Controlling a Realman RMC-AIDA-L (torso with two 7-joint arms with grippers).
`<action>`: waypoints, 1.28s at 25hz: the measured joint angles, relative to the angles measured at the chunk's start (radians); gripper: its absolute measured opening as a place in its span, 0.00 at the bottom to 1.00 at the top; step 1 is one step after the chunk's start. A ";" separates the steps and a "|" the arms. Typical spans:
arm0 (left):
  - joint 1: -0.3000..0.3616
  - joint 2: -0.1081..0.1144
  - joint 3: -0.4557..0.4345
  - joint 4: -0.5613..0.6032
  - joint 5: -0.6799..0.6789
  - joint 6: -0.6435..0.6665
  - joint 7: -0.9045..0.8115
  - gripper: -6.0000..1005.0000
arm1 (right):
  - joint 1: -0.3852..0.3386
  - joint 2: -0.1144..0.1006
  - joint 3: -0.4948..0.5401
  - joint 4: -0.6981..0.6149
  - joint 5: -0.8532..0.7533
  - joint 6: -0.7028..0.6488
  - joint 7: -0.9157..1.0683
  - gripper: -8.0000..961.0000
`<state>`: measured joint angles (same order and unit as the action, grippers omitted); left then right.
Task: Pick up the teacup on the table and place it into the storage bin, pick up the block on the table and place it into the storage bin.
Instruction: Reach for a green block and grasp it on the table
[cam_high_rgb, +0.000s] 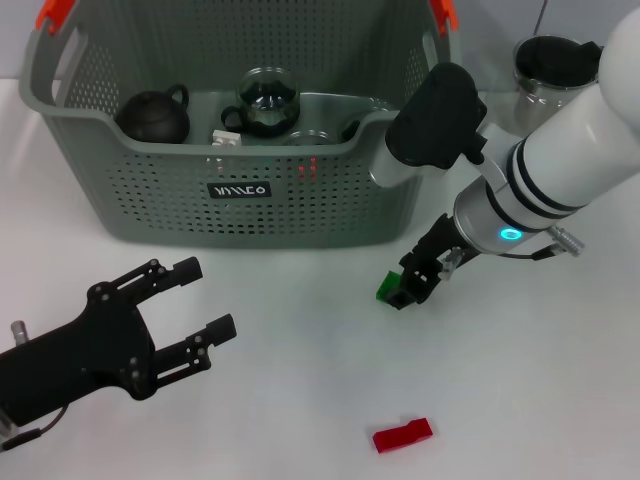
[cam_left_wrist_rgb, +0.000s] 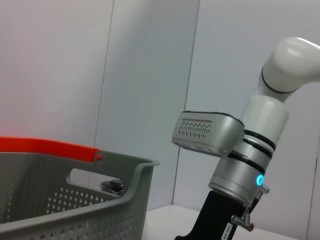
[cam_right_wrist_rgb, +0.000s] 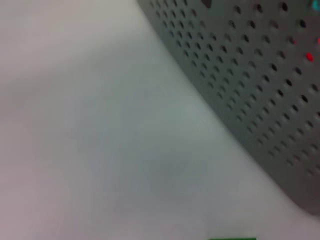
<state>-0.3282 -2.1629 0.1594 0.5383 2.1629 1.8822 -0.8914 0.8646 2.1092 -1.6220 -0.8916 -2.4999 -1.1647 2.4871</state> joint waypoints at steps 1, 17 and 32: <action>0.000 0.000 0.000 0.000 0.000 0.000 0.000 0.76 | 0.000 0.000 0.000 0.006 0.004 0.010 0.000 0.56; 0.000 0.000 0.000 0.000 0.000 -0.001 0.000 0.76 | 0.017 -0.002 -0.008 0.074 0.042 0.074 -0.004 0.56; 0.002 0.000 0.000 0.000 0.000 -0.002 0.000 0.76 | 0.027 -0.001 -0.026 0.117 0.069 0.113 -0.009 0.67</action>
<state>-0.3267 -2.1629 0.1596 0.5384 2.1629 1.8800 -0.8912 0.8920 2.1079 -1.6479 -0.7749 -2.4307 -1.0516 2.4781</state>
